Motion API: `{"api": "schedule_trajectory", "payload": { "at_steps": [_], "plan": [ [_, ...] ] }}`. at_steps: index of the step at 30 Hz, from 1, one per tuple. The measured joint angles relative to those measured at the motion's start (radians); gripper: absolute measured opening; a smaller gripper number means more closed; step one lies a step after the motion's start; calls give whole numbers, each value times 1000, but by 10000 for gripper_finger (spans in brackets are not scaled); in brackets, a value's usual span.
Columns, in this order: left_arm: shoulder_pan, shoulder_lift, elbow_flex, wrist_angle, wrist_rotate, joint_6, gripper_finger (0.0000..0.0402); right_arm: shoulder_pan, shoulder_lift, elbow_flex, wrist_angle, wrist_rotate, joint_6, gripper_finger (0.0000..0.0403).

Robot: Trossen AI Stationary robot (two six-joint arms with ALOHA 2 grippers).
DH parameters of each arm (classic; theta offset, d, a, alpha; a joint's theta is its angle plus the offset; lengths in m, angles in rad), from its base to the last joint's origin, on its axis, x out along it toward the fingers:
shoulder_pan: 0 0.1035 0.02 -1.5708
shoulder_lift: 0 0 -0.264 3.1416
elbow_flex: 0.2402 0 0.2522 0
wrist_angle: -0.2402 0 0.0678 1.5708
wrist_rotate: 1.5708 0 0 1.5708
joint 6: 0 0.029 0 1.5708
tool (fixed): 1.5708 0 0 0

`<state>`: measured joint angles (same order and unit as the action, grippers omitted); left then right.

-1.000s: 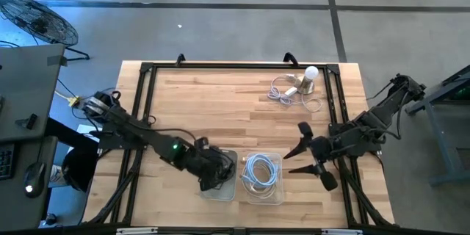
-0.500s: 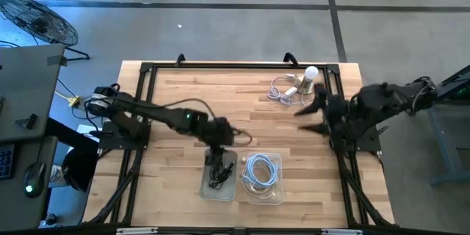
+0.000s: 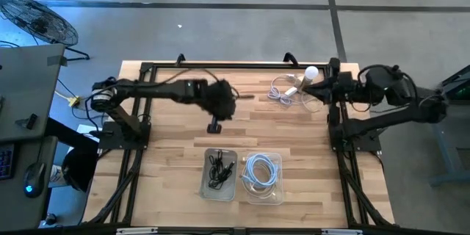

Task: Pick & Place USB Port
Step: Return to Home Position

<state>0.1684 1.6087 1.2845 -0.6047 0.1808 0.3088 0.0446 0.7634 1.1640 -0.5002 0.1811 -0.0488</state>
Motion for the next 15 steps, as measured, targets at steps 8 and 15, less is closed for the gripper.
{"api": "schedule_trajectory", "payload": {
  "at_steps": [8,15],
  "plan": [
    [172,-98,143,-128,38,199,1,-61,-12,240,-268,-21,-14,1],
    [292,-322,157,-256,16,229,1,-64,-45,396,-522,28,-4,1]
  ]
}}
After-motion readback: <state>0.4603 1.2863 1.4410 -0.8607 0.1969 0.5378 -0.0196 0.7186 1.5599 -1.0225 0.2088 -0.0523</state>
